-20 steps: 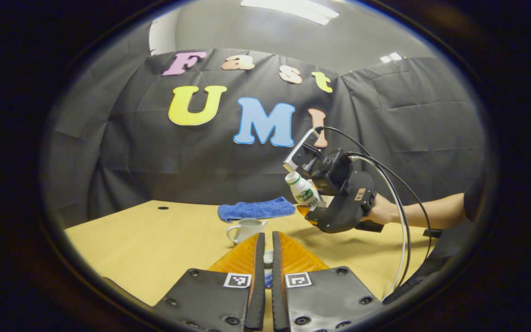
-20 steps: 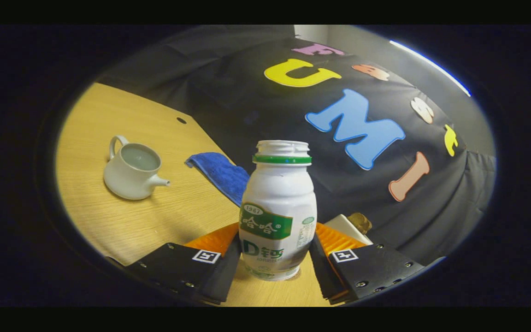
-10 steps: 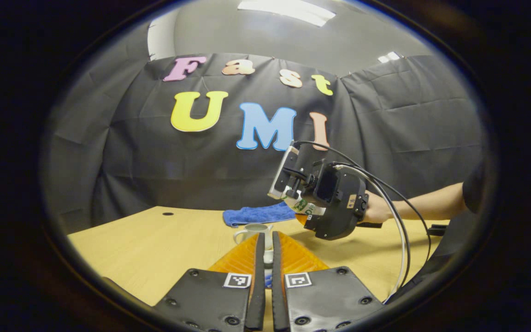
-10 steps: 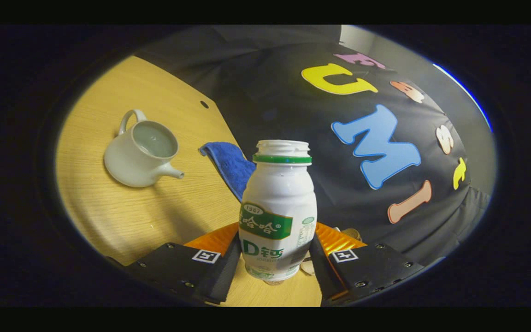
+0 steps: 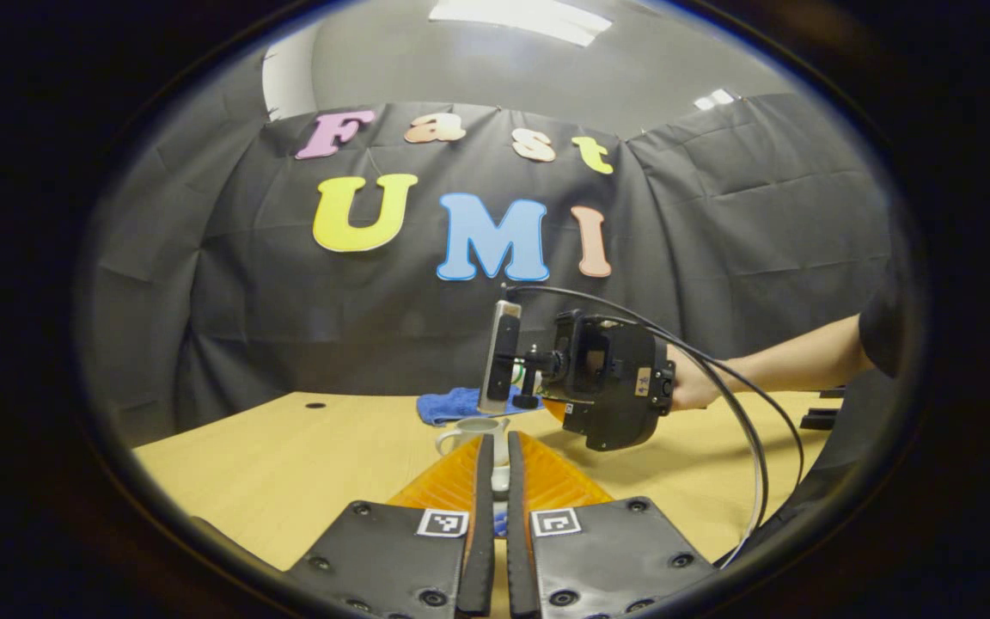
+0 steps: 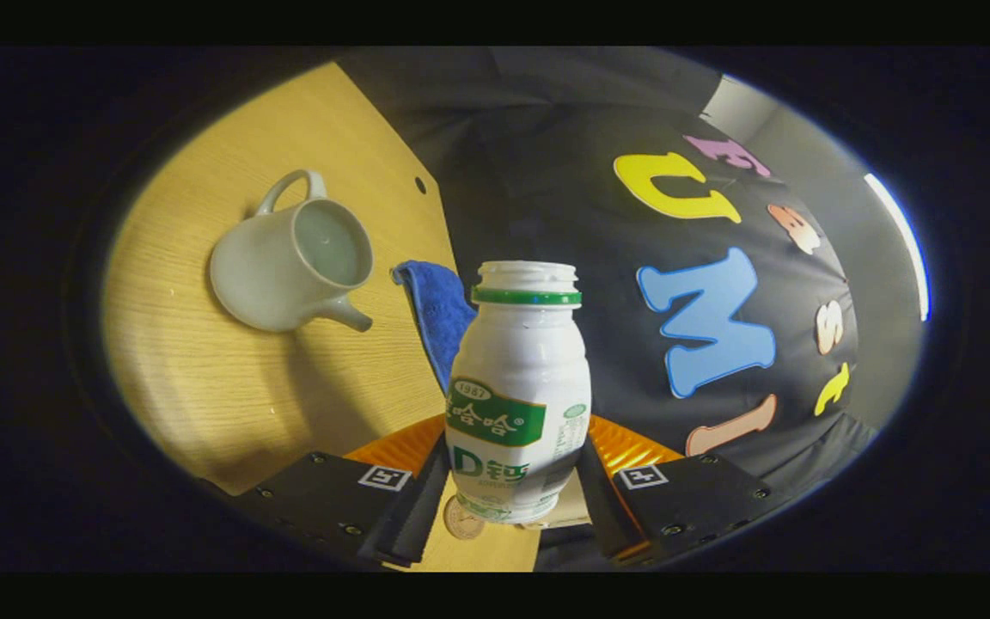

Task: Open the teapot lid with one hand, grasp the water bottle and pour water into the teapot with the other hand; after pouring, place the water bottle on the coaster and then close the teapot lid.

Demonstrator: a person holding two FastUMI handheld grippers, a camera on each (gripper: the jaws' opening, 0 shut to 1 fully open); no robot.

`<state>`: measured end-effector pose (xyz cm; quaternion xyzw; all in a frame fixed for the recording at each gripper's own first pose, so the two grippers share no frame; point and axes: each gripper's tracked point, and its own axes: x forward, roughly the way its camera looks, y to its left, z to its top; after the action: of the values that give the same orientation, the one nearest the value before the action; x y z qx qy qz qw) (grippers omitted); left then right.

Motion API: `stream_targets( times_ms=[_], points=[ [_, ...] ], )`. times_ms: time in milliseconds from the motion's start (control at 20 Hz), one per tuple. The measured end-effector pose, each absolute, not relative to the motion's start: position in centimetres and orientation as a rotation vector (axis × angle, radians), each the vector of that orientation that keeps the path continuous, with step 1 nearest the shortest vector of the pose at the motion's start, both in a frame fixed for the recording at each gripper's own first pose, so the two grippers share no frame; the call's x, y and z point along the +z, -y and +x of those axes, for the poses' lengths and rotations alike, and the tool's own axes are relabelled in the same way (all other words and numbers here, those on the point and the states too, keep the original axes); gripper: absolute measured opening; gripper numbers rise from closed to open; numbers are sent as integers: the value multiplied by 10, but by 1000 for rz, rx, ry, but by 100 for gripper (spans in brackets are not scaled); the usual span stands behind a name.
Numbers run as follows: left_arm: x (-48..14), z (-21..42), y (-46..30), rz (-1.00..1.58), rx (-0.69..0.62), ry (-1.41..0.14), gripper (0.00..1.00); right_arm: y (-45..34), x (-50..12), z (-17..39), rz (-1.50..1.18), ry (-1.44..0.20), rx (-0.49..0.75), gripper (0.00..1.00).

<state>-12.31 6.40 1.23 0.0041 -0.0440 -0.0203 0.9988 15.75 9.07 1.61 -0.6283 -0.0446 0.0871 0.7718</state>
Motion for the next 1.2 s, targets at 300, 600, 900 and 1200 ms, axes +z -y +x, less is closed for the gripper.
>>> stream_targets(
  times_ms=[300,600,900,1200],
  points=[
    [15,-125,-62,7,-49,99,17,-103,20,156,-1497,173,188,72],
    [13,-123,-64,-5,-45,92,17,-106,19,156,-1553,191,187,72],
    [13,-123,-66,-1,-45,91,17,-109,20,156,-1597,200,192,72],
    [13,-123,-67,1,-41,89,13,-109,24,158,-1659,212,183,72]
  ],
)
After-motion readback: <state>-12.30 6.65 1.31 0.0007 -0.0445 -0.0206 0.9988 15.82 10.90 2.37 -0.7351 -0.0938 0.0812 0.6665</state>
